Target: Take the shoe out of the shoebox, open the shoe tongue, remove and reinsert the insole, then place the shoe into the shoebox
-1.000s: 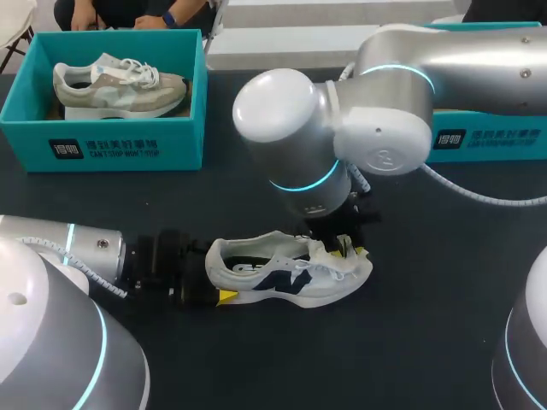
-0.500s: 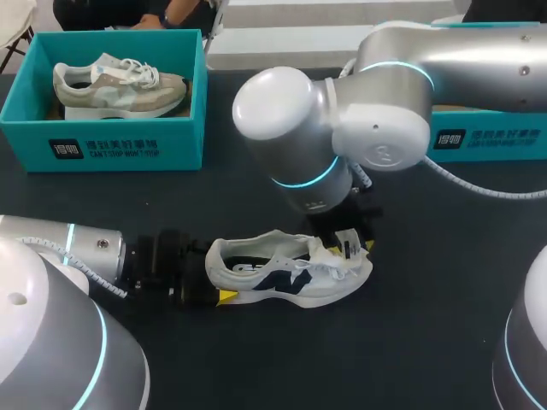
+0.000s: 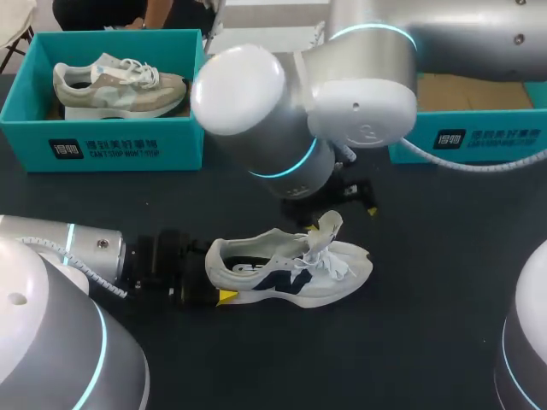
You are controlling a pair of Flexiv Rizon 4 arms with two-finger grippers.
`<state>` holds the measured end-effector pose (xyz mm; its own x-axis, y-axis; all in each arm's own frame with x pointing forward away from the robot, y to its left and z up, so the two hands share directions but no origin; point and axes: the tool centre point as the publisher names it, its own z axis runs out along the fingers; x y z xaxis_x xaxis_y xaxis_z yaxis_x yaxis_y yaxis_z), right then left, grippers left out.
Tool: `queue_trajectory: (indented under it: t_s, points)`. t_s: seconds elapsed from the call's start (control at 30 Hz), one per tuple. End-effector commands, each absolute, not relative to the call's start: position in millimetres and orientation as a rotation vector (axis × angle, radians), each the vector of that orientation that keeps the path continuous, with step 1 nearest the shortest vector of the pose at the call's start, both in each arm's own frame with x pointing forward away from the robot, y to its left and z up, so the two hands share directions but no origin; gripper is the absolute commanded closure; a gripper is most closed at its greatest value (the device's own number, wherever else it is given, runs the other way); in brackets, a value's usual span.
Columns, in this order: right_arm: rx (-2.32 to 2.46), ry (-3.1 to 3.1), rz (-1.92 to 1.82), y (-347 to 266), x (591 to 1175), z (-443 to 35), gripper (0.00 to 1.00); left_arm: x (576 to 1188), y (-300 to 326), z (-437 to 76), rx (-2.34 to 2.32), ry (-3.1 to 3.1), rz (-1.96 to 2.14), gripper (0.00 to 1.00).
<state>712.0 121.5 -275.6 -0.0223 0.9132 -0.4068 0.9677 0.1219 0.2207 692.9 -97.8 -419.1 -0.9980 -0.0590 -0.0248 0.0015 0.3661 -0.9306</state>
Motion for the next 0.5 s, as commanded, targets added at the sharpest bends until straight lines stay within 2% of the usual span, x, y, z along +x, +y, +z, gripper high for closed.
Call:
queue_trajectory:
  t_s: [0.03, 0.13, 0.2, 0.23, 0.3, 0.33, 0.37, 0.4, 0.43, 0.5]
  points:
    - [1.652, 2.055, -0.063, 151, 715, -249, 0.0, 692, -97, -419, -0.056, 2.553, -1.733, 1.0]
    - [1.474, 2.21, 0.027, 169, 721, -241, 0.0, 692, -97, -419, -0.056, 2.553, -1.733, 1.0]
    - [1.361, 2.305, 0.069, 182, 722, -235, 0.04, 692, -97, -419, -0.056, 2.553, -1.733, 1.0]
    - [1.321, 2.356, 0.092, 187, 722, -233, 0.13, 692, -97, -419, -0.056, 2.553, -1.733, 1.0]
    - [1.173, 2.486, 0.124, 202, 722, -227, 0.18, 692, -97, -419, -0.056, 2.553, -1.733, 1.0]
    - [1.106, 2.561, 0.135, 209, 721, -225, 0.34, 692, -97, -419, -0.056, 2.553, -1.733, 1.0]
    - [1.046, 2.597, 0.114, 214, 721, -224, 0.43, 692, -97, -419, -0.056, 2.553, -1.733, 1.0]
    - [0.983, 2.652, 0.126, 220, 721, -223, 0.44, 692, -97, -419, -0.056, 2.553, -1.733, 1.0]
    - [0.924, 2.707, 0.123, 225, 720, -222, 0.53, 692, -97, -419, -0.056, 2.553, -1.733, 1.0]
    - [0.822, 2.79, 0.071, 233, 719, -224, 0.61, 692, -97, -419, -0.056, 2.553, -1.733, 1.0]
